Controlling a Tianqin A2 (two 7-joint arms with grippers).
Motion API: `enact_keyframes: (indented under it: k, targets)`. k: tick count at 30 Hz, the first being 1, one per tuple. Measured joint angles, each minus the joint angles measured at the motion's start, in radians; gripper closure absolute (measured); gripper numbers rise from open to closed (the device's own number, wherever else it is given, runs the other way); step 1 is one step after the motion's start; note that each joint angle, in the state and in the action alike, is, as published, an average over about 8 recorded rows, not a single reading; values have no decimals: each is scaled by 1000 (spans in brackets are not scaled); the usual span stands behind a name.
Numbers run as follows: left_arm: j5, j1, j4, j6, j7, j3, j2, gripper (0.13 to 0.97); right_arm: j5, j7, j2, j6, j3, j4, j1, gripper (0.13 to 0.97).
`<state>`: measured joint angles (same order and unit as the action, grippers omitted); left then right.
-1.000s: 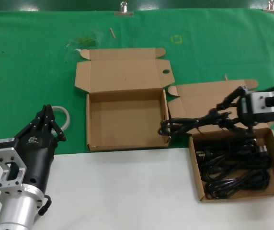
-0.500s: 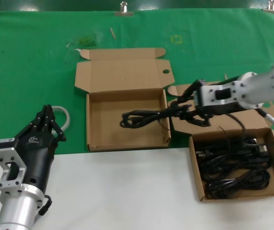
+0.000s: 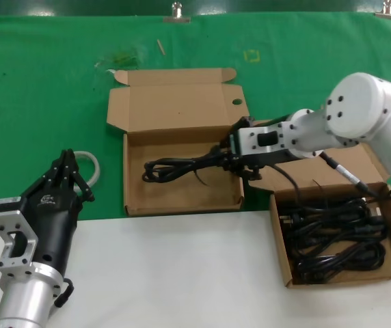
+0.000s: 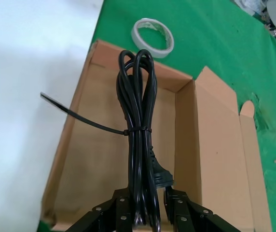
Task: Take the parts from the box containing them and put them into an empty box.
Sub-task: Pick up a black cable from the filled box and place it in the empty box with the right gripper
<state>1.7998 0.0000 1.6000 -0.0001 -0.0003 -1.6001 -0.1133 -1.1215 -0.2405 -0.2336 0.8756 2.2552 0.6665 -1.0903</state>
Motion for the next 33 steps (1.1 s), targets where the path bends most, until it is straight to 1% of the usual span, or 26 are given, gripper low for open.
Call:
enact_keyframes:
  k: [9,15,33]
  targets:
    - [0,0,0,0,0,0,0,941,-5,-47,71,-69,0,-116,-30,837]
    - [0,0,0,0,0,0,0,941,-19,-93,94,-101,-6,-181,-41,837]
    - [0,0,0,0,0,0,0,941,-18,-102,79,-103,5,-164,-9,842]
